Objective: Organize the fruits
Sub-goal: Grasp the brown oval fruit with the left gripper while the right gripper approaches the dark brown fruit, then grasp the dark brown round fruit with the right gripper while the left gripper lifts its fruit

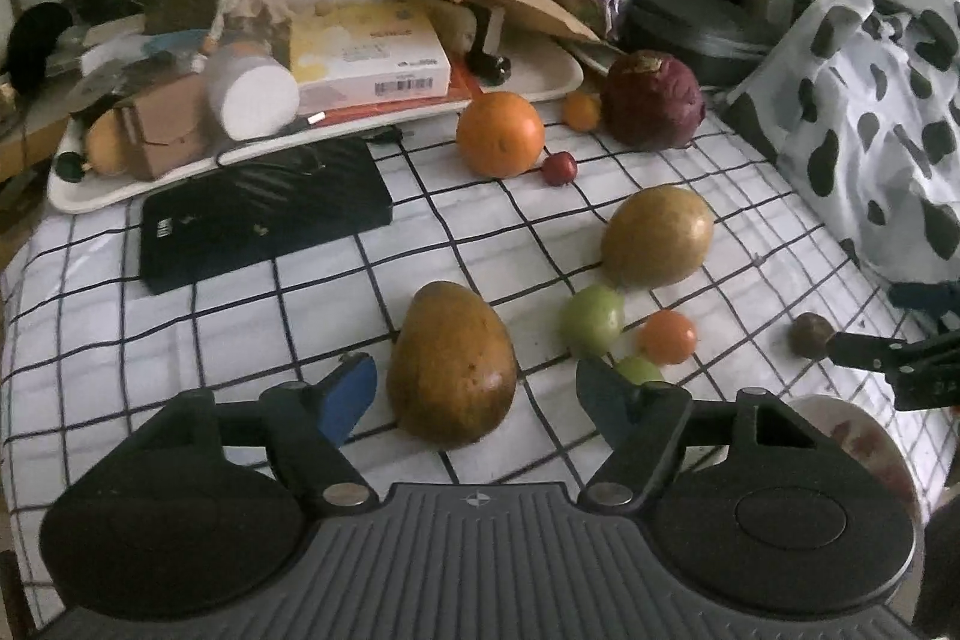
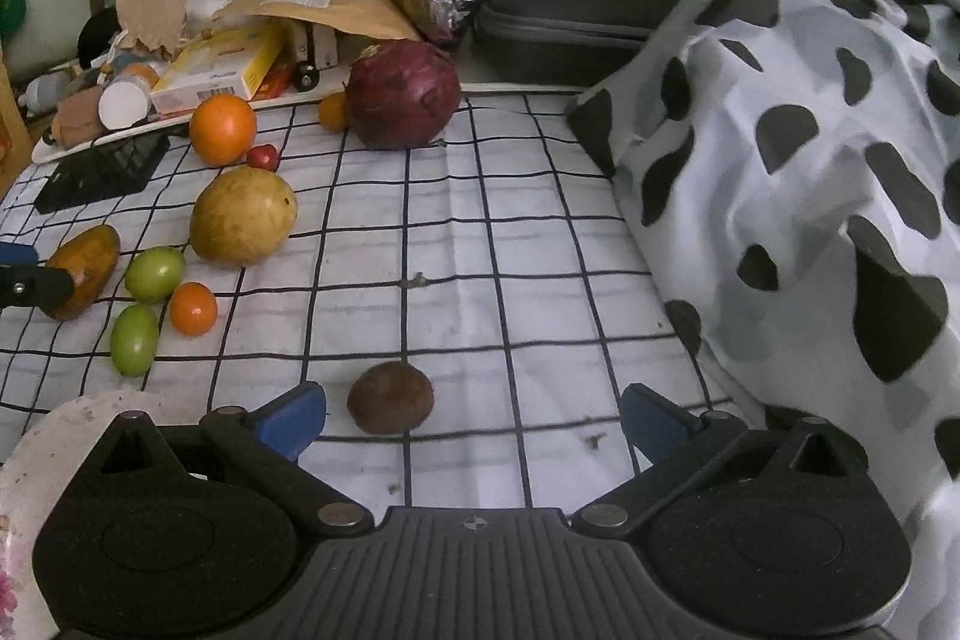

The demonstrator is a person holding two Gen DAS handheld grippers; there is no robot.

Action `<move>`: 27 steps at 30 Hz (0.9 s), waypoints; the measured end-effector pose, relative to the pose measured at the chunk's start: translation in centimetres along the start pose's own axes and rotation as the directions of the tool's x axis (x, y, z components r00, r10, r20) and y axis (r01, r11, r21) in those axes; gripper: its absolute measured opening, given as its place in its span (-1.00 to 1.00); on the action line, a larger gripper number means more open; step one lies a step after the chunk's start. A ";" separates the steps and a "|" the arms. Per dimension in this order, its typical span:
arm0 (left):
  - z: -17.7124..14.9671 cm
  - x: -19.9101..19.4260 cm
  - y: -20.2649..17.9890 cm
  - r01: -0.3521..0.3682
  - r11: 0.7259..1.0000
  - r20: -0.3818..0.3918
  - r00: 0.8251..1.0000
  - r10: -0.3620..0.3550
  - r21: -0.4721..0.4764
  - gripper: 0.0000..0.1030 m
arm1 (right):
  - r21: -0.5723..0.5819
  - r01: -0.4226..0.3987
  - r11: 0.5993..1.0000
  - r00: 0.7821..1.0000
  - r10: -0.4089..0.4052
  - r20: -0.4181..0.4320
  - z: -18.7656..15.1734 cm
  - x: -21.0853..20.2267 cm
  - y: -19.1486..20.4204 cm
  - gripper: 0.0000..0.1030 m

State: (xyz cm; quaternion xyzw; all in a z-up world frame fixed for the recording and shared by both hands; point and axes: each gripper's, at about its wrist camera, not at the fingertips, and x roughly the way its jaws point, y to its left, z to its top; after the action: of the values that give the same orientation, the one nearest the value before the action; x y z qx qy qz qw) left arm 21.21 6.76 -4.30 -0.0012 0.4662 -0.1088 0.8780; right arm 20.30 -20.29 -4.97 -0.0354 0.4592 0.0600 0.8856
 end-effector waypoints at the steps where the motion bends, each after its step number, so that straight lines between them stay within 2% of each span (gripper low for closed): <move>1: 0.2 0.4 0.0 -0.002 1.000 -0.008 1.000 0.002 0.014 0.37 | -0.005 -0.004 1.000 1.000 0.004 -0.003 0.2 0.2 0.0 1.00; 2: 0.3 0.8 -0.1 -0.003 1.000 -0.016 1.000 0.004 0.031 0.30 | -0.009 -0.008 1.000 1.000 0.008 -0.004 0.3 0.3 0.1 1.00; 7: 0.8 2.1 -0.3 -0.014 0.997 -0.042 0.999 0.017 0.076 0.27 | -0.020 -0.045 0.999 0.999 0.045 -0.010 0.7 0.8 0.0 1.00; 9: 0.9 2.5 0.0 -0.014 0.998 -0.049 0.999 0.018 0.066 0.07 | -0.010 -0.072 0.997 0.997 0.072 -0.021 0.8 1.0 -0.1 1.00; 11: 1.0 2.8 0.2 -0.020 0.998 -0.054 0.998 0.024 0.064 -0.04 | -0.001 -0.095 0.995 0.995 0.095 -0.033 0.9 1.2 -0.2 1.00; 13: 1.0 2.8 0.3 -0.017 0.998 -0.055 0.998 0.021 0.065 -0.04 | -0.002 -0.109 0.994 0.993 0.108 -0.039 0.9 1.4 -0.1 0.98; 18: 1.0 2.8 0.2 -0.022 0.997 -0.050 0.998 0.026 0.078 -0.07 | -0.028 -0.140 0.990 0.988 0.138 -0.066 0.9 2.0 0.5 0.50; 20: 0.9 2.8 0.2 -0.024 0.996 -0.047 0.998 0.029 0.085 -0.08 | -0.042 -0.164 0.986 0.984 0.161 -0.072 0.8 2.1 0.9 0.21; 21: 0.9 2.8 0.2 -0.027 0.996 -0.045 0.999 0.031 0.087 -0.08 | -0.058 -0.169 0.984 0.983 0.165 -0.076 0.7 2.1 1.2 0.15; 23: 0.9 2.7 0.1 -0.028 0.995 -0.044 0.999 0.033 0.093 -0.08 | -0.080 -0.163 0.983 0.985 0.157 -0.078 0.4 2.1 1.5 -0.11; 27: 0.9 2.3 -0.1 -0.036 0.995 -0.026 0.999 0.039 0.096 -0.09 | -0.088 -0.143 0.986 0.988 0.137 -0.072 0.4 2.2 1.4 -0.27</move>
State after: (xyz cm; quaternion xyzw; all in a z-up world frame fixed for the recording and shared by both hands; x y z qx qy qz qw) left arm 23.19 6.16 -5.63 0.0510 0.4727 -0.1144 0.8723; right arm 21.70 -18.73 -6.50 -0.0462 0.4860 0.1423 0.8611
